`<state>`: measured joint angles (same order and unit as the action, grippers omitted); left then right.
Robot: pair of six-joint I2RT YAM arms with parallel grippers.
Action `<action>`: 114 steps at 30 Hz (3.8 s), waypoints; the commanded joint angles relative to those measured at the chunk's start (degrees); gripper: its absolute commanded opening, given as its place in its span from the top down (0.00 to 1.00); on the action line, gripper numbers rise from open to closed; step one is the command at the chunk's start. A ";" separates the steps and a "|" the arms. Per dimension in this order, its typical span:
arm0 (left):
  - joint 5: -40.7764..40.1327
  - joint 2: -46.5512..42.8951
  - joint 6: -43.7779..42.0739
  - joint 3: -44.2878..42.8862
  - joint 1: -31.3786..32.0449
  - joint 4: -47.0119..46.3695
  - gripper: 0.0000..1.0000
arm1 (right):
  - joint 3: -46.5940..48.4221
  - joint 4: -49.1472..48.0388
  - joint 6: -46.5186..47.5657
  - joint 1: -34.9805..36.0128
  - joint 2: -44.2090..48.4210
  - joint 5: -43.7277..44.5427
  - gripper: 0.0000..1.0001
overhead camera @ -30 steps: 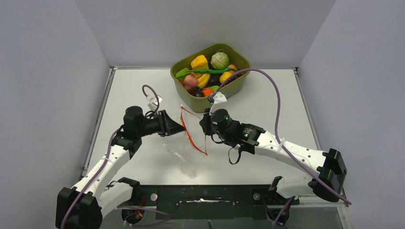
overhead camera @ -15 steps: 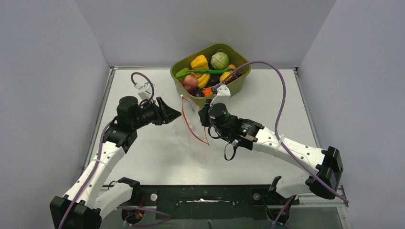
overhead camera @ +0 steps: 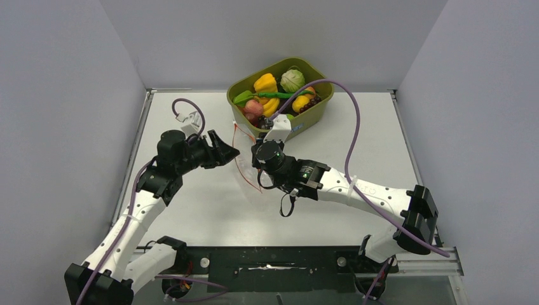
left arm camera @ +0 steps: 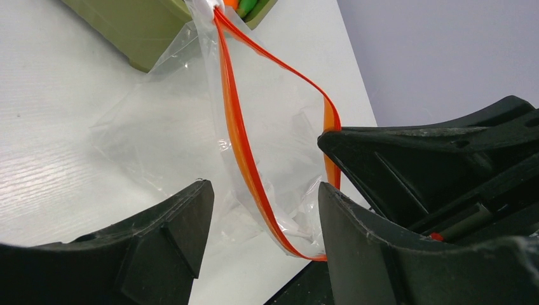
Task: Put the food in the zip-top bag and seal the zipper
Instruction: Open the zipper of the food storage bag, then pick up the fake fruit from the bin.
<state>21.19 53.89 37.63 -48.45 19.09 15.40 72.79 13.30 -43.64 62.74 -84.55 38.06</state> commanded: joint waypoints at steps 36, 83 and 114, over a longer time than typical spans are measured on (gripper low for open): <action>-7.25 -0.87 -2.87 4.53 0.16 -4.94 1.00 | -6.97 -13.12 -4.38 -2.18 3.90 -5.37 1.00; -11.03 -11.93 -20.73 7.64 0.33 1.97 1.00 | 28.26 3.86 37.13 -28.41 -20.84 -37.60 0.31; -10.25 -11.36 -21.28 7.92 1.03 1.81 1.00 | 57.75 2.29 36.86 -33.65 -54.21 -55.64 0.11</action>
<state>9.96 42.81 17.32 -40.21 19.84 20.36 127.59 20.51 -6.26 28.64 -138.12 -15.33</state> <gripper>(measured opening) 0.015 0.887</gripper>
